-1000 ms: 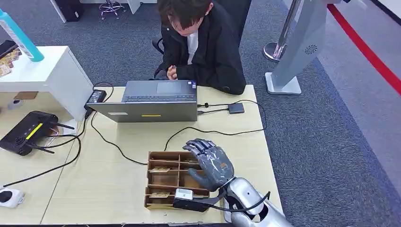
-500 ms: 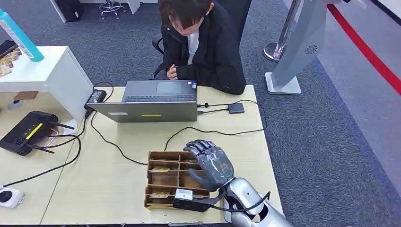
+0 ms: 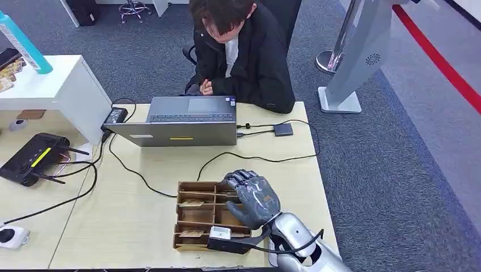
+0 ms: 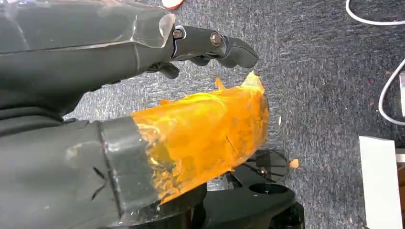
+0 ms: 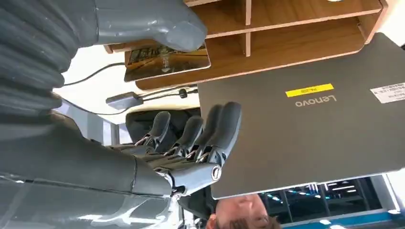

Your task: Pass the card to the sensor for recognition and then transmit it.

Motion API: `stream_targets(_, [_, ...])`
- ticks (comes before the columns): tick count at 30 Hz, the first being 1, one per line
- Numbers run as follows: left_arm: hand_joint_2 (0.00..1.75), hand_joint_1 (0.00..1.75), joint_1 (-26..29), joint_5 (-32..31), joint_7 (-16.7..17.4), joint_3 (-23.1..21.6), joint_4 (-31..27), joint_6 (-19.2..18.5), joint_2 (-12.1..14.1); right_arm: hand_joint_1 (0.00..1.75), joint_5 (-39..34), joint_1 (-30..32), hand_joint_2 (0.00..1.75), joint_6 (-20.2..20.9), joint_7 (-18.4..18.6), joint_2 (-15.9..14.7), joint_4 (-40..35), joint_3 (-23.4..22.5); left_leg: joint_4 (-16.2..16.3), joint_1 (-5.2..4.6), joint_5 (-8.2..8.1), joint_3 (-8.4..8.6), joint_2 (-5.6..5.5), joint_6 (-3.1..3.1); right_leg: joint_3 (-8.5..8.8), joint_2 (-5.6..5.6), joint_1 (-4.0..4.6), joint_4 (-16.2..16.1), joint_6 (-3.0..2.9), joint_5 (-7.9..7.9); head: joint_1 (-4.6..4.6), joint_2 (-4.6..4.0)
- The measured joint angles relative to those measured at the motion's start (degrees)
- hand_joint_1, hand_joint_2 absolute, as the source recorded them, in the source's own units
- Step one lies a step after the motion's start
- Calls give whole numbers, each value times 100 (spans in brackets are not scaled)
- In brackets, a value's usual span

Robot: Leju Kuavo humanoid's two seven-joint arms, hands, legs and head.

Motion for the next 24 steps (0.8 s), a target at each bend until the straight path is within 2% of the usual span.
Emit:
stream_targets(1, [0,0,0,2,0,0,0,0,-2,84,0,-1,175,0,0,0,0,2,0,0,0,0,0,0,0,0,0,0,0,0,0,0])
stream_targets(7, [0,0,0,31,0,-7,0,0,0,73,0,-4,175,17,0,-4,2,7,0,0,0,0,0,0,0,0,0,0,0,0,0,0])
stream_targets(14, [0,0,-1,55,0,-20,0,-2,-2,73,2,-4,175,26,0,-7,4,11,0,0,0,0,0,0,0,0,0,0,0,0,0,0])
stream_targets(24, [0,0,-1,90,7,-105,0,-2,-2,82,2,-7,175,33,0,-11,9,11,0,0,0,0,0,0,0,0,0,0,0,0,0,0])
